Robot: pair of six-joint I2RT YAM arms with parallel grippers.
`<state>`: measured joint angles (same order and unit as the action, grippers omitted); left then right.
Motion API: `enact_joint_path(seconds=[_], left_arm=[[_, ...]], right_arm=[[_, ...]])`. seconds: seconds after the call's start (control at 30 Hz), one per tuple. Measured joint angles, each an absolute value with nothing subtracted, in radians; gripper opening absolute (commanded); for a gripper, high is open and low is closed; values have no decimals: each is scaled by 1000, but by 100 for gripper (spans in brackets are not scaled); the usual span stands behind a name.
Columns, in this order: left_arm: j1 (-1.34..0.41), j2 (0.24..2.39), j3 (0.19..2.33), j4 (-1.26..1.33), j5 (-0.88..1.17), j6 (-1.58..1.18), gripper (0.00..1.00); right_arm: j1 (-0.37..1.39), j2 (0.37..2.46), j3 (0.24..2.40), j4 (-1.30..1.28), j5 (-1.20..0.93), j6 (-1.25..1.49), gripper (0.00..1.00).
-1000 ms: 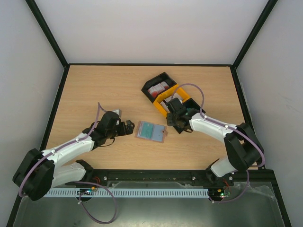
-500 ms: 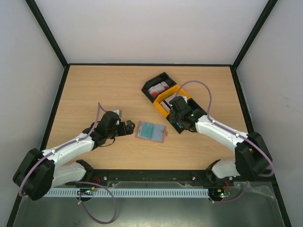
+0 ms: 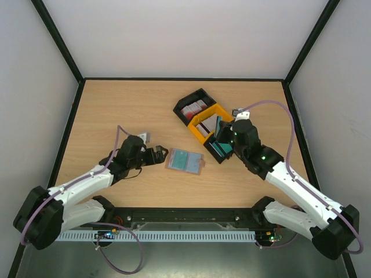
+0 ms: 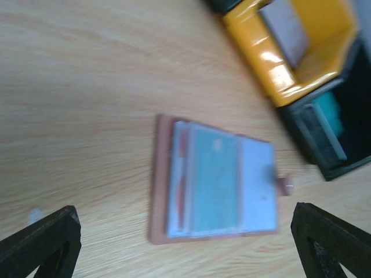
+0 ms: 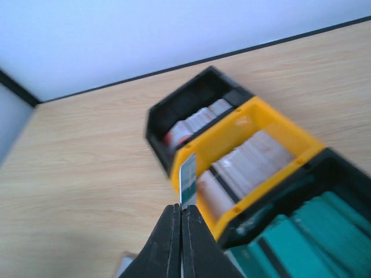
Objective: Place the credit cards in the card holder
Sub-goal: Pick up the credit card from the storage box.
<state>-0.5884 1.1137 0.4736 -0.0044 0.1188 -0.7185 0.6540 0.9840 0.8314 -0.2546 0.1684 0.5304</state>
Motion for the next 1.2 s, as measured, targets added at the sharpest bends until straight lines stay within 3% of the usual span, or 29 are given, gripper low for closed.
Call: enact_joint_path(seconds=[0.37, 0.57, 0.73, 0.87, 0.97, 1.2], left_arm=[[-588, 856, 372, 326, 325, -936, 100], [-588, 891, 321, 540, 417, -1114, 99], [-592, 962, 313, 704, 492, -1227, 93], [-609, 1013, 298, 826, 532, -1298, 75], [-620, 1056, 298, 893, 548, -1347, 50], [-630, 1097, 297, 1009, 559, -1383, 5]], right_arm=[[654, 930, 587, 175, -284, 820, 2], [655, 1006, 492, 459, -456, 1029, 2], [655, 1063, 454, 638, -546, 1154, 2], [655, 1098, 445, 746, -592, 1223, 2], [655, 1127, 445, 809, -618, 1265, 2], [655, 1166, 443, 875, -657, 1304, 3]])
